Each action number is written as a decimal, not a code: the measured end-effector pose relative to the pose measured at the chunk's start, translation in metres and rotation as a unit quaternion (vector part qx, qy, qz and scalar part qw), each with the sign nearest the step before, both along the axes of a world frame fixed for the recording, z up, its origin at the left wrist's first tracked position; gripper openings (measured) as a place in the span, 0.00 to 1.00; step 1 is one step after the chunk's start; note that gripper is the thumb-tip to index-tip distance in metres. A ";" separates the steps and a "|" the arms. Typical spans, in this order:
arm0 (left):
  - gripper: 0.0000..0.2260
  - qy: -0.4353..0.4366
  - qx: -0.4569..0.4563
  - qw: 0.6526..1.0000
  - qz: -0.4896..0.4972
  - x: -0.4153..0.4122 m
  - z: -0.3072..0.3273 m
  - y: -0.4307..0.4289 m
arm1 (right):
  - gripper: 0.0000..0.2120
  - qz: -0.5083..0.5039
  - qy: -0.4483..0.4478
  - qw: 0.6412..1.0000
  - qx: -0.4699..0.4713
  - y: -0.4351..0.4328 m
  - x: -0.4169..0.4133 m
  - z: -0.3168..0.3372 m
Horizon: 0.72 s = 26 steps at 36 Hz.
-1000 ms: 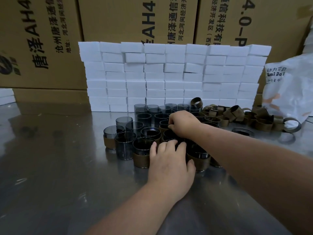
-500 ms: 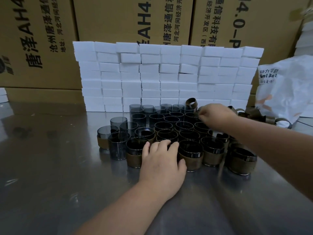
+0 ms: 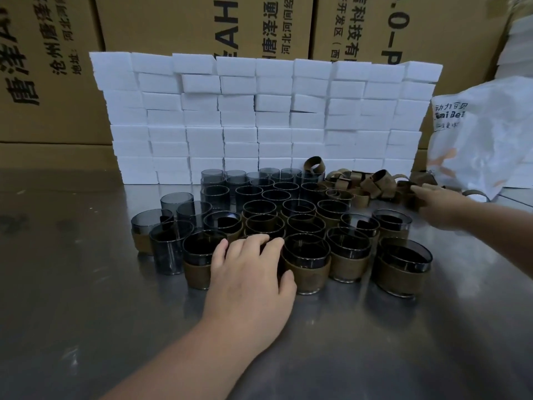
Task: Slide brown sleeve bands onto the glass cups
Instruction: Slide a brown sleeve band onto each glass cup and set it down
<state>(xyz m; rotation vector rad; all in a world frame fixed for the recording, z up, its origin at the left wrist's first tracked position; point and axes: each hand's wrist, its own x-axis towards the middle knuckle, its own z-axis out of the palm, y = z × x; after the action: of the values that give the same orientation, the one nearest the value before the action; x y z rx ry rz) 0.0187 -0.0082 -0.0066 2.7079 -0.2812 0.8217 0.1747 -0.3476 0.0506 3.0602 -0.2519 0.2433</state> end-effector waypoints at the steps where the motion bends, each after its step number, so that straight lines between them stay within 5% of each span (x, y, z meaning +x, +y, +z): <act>1: 0.23 -0.002 -0.002 1.000 0.000 0.000 0.000 0.000 | 0.30 -0.007 0.001 1.000 0.006 0.000 0.005 0.000; 14: 0.26 0.009 -0.037 0.999 -0.024 -0.004 0.005 0.000 | 0.36 -0.098 0.006 0.995 0.033 -0.021 0.064 -0.014; 19: 0.21 0.037 -0.024 0.999 -0.012 -0.007 0.009 -0.002 | 0.17 -0.053 0.038 0.997 0.039 -0.021 0.059 -0.022; 26: 0.24 0.033 -0.030 0.999 -0.003 -0.004 0.009 -0.002 | 0.08 -0.046 0.037 0.994 -0.091 -0.019 0.048 -0.013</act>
<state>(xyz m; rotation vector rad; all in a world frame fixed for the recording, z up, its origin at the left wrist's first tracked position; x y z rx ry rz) 0.0145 -0.0102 0.0022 2.6708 -0.2467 0.7244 0.2229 -0.3667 0.0378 2.8626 -0.3447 0.1376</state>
